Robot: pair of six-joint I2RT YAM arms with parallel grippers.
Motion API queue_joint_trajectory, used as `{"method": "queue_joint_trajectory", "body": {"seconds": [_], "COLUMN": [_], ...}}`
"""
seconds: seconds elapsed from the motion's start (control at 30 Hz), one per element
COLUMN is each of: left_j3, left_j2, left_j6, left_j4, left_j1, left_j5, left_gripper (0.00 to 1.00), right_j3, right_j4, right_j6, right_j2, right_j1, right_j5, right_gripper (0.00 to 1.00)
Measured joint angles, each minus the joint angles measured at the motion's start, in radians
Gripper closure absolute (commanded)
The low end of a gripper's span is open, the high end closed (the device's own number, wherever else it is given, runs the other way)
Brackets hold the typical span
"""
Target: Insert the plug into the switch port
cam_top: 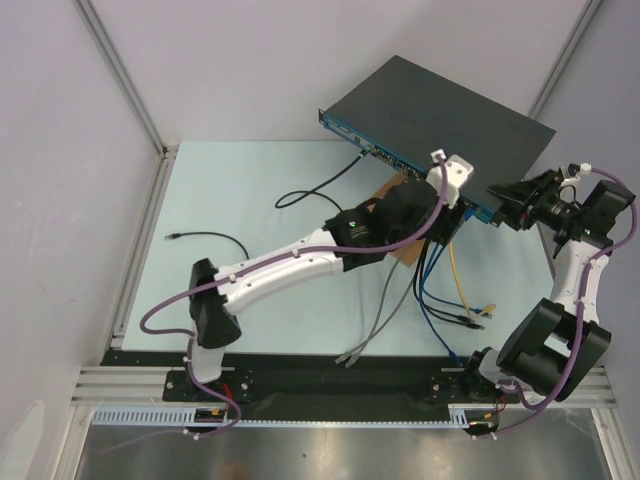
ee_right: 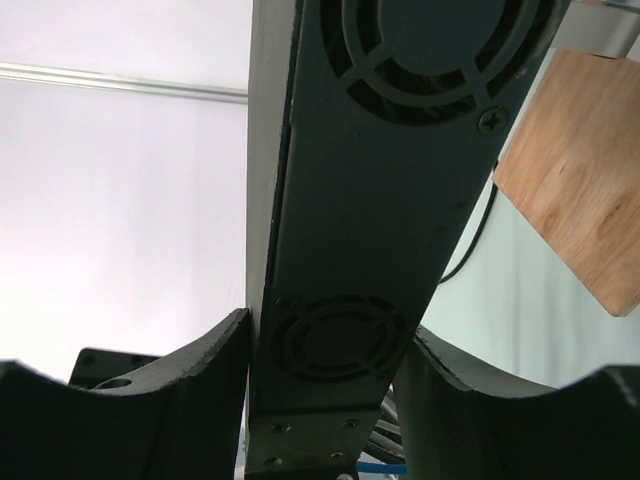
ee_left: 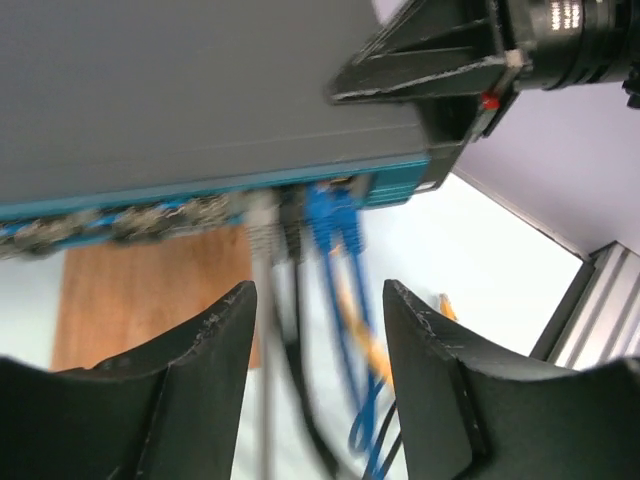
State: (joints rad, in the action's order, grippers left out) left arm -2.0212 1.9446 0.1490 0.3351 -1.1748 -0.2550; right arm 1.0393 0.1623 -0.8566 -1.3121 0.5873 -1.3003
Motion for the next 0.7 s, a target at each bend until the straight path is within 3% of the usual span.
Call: {"method": "queue_joint_trajectory", "body": {"seconds": [0.1,0.13,0.2,0.23,0.37,0.7], "left_j3": [0.105,0.129,0.155,0.156,0.206,0.571], "left_j2": [-0.109,-0.14,-0.204,-0.227,-0.318,-0.478], "left_j6": [0.016,0.021,0.038,0.045,0.07,0.051], "left_j4": [-0.01,-0.01,-0.011,-0.01,-0.015,0.018], "left_j1": [0.038,0.055,0.116,0.153,0.323,0.862], "left_j5": [0.019,0.024,0.035,0.035,0.016,0.039], "left_gripper": [0.41,0.4,0.39,0.37,0.36,0.37], "right_j3": [0.02,0.027,0.056,0.09,0.18,0.441], "right_j4": [0.035,0.049,0.077,0.106,0.196,0.531], "right_j6": [0.024,0.034,0.078,0.117,0.245,0.599], "right_j2": [-0.01,-0.013,-0.026,-0.04,-0.066,-0.132], "right_j1": [0.0,0.0,0.001,0.001,0.01,0.093], "right_j5": [-0.004,-0.005,0.01,0.022,0.056,0.185], "right_gripper": [0.49,0.31,0.17,0.04,0.0,0.0]}}
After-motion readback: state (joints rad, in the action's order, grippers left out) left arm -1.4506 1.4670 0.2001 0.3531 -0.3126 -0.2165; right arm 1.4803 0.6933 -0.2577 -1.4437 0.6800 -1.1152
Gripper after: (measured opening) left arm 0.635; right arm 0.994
